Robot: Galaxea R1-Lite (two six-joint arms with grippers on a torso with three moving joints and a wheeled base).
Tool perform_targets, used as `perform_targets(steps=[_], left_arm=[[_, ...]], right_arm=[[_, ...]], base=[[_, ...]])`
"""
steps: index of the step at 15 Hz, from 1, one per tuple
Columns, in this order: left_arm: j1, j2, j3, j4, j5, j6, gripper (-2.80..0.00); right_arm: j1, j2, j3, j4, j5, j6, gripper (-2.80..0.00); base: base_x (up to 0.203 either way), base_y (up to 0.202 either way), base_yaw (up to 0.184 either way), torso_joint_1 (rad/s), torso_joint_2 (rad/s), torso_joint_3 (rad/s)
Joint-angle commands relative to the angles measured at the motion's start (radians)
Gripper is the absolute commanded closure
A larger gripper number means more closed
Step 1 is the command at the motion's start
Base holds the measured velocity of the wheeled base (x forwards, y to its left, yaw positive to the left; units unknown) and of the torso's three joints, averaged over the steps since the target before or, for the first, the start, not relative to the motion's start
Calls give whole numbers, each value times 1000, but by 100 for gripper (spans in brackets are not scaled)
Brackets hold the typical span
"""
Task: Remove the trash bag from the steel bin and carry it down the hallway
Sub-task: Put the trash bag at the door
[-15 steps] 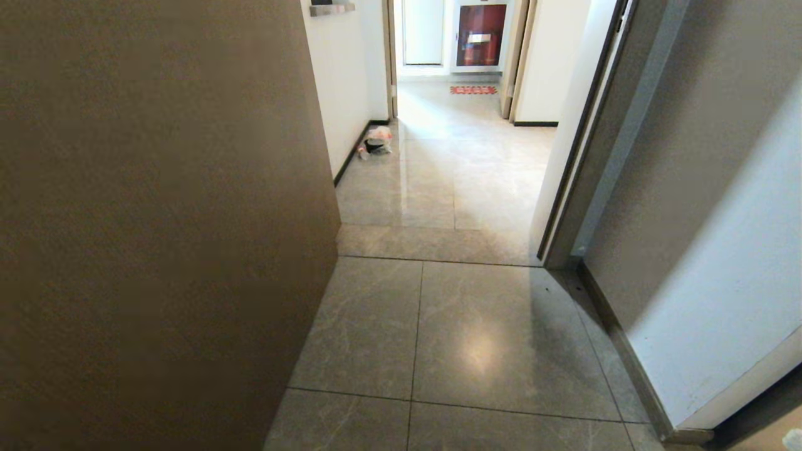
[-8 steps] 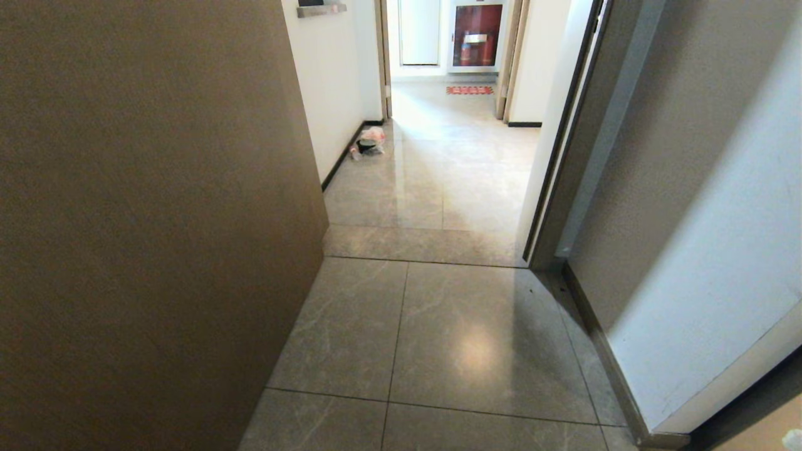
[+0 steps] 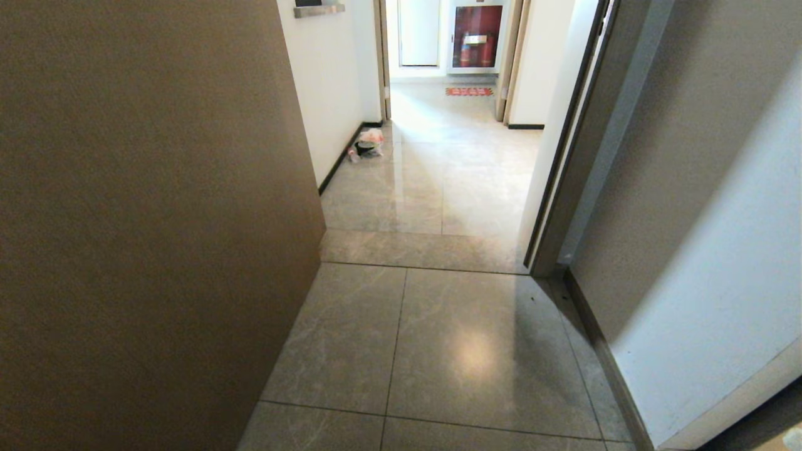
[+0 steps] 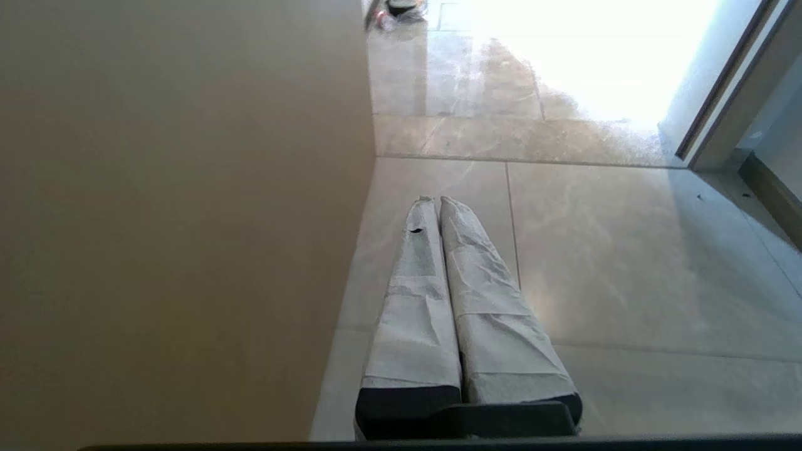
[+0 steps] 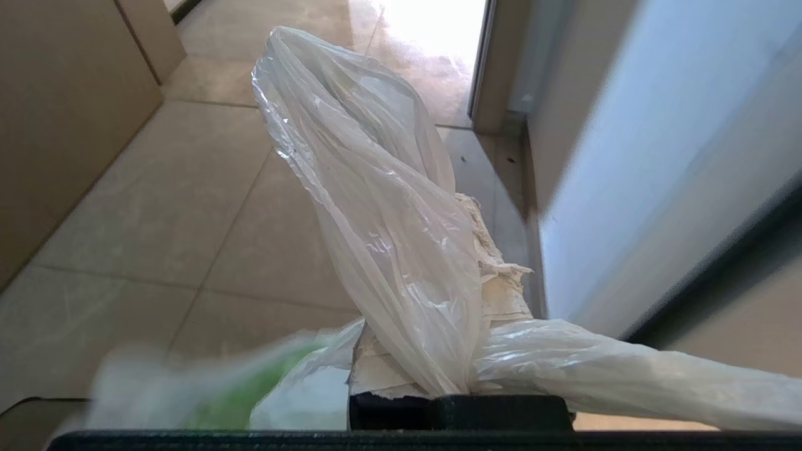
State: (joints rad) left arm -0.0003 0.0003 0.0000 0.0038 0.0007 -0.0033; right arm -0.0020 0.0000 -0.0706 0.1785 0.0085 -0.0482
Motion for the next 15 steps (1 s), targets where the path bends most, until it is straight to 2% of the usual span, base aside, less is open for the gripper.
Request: perform_targets(steps=[1, 15], left_arm=[[0, 0, 0, 1, 1, 0, 0], [0, 0, 0, 1, 1, 0, 0]], right_arm=[[0, 2, 0, 1, 1, -2, 0], [0, 2, 0, 1, 2, -1, 0]], base=[[196, 0, 1, 7, 2, 2], [192, 0, 2, 2, 2, 3]])
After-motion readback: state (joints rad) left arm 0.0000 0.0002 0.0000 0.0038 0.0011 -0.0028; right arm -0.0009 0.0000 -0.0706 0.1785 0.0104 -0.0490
